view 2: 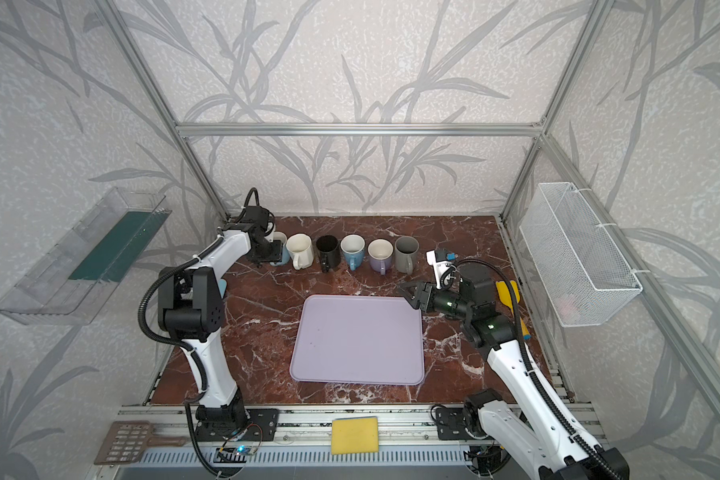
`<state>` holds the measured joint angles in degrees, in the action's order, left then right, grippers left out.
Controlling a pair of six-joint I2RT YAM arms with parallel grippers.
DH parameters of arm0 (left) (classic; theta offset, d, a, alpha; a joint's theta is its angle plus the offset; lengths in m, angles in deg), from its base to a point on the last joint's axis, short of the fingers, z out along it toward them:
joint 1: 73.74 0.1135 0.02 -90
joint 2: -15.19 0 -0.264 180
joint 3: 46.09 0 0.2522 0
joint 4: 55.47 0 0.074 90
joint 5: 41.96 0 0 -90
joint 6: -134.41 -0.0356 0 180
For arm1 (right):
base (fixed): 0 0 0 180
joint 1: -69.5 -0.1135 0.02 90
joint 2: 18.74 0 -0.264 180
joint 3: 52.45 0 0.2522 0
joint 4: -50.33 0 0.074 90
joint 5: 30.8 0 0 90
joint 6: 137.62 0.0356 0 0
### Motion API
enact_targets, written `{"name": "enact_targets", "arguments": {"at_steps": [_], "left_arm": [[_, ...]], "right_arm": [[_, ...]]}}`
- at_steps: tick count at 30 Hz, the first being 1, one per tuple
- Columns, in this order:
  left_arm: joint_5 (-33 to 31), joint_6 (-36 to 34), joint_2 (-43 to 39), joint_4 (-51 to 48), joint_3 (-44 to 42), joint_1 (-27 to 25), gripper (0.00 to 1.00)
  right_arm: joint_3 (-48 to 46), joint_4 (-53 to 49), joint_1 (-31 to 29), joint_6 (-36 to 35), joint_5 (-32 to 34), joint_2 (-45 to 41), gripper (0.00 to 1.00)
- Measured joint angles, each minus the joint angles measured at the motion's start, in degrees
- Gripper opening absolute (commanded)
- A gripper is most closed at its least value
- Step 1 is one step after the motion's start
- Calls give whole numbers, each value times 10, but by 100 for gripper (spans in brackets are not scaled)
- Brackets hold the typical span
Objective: Turn the mug right side up
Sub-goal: 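Lower the light blue mug upright beside the white mug with the left gripper, then open the left gripper and raise it off the mug while the right gripper retracts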
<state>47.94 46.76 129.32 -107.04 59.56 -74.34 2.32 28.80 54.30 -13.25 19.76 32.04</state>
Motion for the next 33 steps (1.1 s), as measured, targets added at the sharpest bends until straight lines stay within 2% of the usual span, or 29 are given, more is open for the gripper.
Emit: {"name": "enact_targets", "arguments": {"at_steps": [7, 13, 17, 18, 19, 25, 30, 33], "left_arm": [[2, 2, -52, -5, 0, 0, 60], [6, 8, -124, -5, -1, 0, 61], [7, 13, -175, 5, -18, 2, 68], [8, 15, -186, 5, -21, 3, 82], [9, 17, -194, 4, -21, 5, 99], [19, 26, -245, -2, -21, 7, 99], [30, 55, -306, 9, -59, 8, 99], [16, 88, -348, 41, -106, 8, 99]], "right_arm": [[6, -14, 1, -18, 2, 2, 58], [33, -33, 11, -51, 3, 22, 71], [46, -47, 17, -77, 8, 30, 77], [47, -50, 19, -82, 10, 30, 79], [48, -52, 21, -86, 12, 31, 99], [52, -70, 32, -107, 47, 31, 99], [65, -95, 37, -130, 124, 24, 99], [65, -101, 40, -146, 185, 15, 99]]}}
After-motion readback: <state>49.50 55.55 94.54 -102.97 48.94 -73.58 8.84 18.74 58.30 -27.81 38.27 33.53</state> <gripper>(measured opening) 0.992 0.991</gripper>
